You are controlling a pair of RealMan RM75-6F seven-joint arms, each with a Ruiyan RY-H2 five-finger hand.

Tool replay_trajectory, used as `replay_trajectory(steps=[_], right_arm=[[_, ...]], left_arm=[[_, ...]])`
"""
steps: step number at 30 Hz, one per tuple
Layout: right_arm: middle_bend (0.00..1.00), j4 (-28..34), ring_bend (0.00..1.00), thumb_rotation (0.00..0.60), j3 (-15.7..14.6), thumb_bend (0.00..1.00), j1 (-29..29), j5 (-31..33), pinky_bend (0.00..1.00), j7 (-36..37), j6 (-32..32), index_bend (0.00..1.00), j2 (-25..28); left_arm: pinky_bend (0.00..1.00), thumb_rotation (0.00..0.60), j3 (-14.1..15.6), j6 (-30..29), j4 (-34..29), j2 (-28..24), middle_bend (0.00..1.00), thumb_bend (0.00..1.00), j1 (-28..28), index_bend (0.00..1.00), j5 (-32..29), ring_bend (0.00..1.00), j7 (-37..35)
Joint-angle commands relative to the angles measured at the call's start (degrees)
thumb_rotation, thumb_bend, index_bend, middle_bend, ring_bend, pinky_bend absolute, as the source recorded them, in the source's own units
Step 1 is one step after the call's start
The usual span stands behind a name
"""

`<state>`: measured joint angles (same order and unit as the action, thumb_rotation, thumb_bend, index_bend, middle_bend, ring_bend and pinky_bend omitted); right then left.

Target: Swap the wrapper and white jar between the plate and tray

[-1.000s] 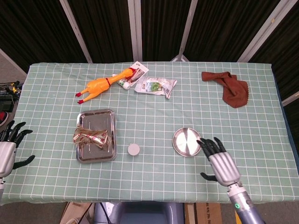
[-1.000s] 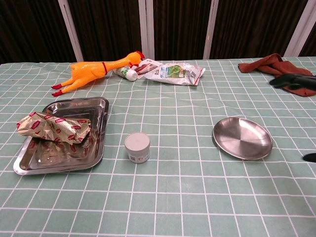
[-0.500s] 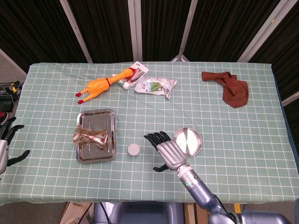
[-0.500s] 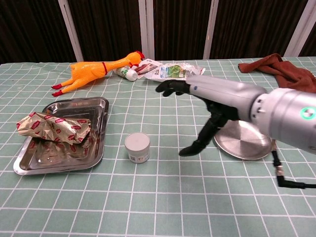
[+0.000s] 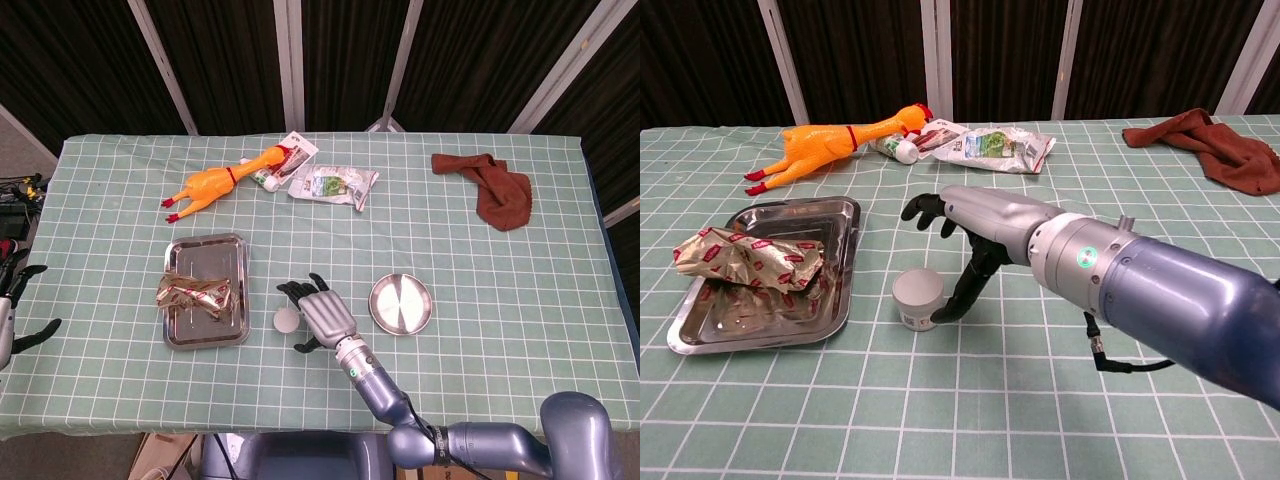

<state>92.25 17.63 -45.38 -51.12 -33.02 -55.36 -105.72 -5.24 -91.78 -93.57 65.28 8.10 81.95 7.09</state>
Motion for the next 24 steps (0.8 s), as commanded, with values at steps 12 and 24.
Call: replay_trajectory(steps=[12,24], right_arm=[[0.27,-7.4,0.3,0.6,-1.63,0.13,-2.16,-1.64,0.0,4.76,0.56,0.24,-4.85],[0.37,-13.48,0.4,0.6,-1.85,0.13,-2.79,-4.38,0.05,7.01,-1.52,0.37,-8.97]], left_arm=[[0.19,0.6,-1.08,0.39,0.04,0.17,0.1,0.2,-0.45,0.26,-0.4,0.03,-1.36],[0.19,0.6,-1.95,0.22,0.23,0.3,0.1,0.2,-0.82,0.26,-0.39,0.03,-2.59]])
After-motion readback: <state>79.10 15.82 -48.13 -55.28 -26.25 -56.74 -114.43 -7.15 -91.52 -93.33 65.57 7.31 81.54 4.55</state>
